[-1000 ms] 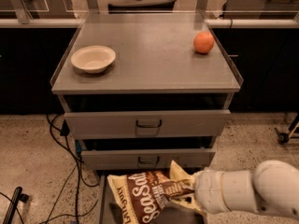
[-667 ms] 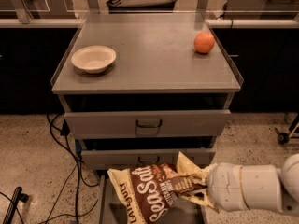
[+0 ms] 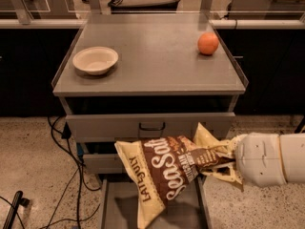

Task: Pick brown chip bag from bottom drawer and place on counter

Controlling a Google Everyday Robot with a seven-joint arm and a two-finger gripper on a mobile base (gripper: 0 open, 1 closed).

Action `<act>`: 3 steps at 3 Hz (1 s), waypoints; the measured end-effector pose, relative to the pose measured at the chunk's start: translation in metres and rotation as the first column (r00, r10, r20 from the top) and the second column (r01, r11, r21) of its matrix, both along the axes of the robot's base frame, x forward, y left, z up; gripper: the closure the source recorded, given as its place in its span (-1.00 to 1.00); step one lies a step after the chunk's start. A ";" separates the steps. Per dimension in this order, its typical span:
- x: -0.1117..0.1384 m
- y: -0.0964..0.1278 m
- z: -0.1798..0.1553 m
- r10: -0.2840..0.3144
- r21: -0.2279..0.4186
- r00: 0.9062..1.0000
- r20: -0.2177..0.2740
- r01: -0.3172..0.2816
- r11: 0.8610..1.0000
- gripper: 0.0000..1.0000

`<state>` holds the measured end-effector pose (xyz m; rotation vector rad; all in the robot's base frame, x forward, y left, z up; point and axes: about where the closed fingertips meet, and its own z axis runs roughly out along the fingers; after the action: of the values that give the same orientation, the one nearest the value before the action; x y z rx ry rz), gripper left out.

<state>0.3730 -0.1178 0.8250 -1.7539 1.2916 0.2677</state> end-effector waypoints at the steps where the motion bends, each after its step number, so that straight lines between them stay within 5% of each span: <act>1: -0.001 0.001 -0.002 0.002 -0.001 1.000 -0.004 -0.002 1.000 1.00; 3: 0.057 0.022 0.049 0.095 -0.083 0.995 0.005 -0.094 0.992 1.00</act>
Offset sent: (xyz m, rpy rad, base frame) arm 0.0362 0.0225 0.0379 -0.0774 -0.0209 0.0816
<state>0.4303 -0.0954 0.8741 -1.8876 1.2308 0.2629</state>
